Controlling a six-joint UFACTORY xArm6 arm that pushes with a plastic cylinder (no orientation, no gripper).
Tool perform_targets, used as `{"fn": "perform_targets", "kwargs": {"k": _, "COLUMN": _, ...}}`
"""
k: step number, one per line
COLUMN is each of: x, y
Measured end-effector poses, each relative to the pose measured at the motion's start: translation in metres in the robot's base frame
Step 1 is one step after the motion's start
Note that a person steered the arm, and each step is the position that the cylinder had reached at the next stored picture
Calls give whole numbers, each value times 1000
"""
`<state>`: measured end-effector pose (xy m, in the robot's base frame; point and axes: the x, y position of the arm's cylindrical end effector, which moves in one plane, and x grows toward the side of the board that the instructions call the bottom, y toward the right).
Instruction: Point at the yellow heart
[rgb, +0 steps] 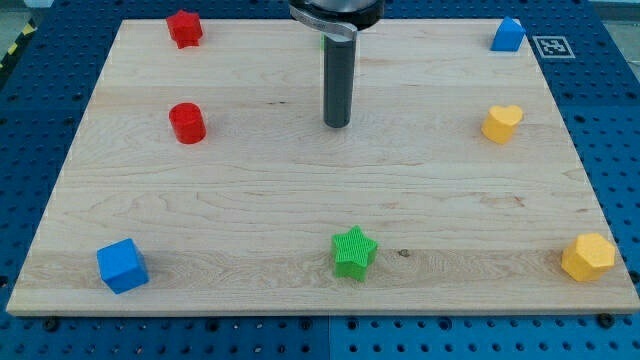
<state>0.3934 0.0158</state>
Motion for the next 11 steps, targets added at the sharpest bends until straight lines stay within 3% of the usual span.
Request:
{"fn": "perform_targets", "kwargs": {"k": 2, "x": 12, "y": 34}}
{"fn": "perform_targets", "kwargs": {"k": 3, "x": 38, "y": 60}}
{"fn": "perform_targets", "kwargs": {"k": 5, "x": 84, "y": 222}}
{"fn": "perform_targets", "kwargs": {"k": 6, "x": 92, "y": 258}}
{"fn": "perform_targets", "kwargs": {"k": 8, "x": 38, "y": 273}}
{"fn": "perform_targets", "kwargs": {"k": 11, "x": 13, "y": 244}}
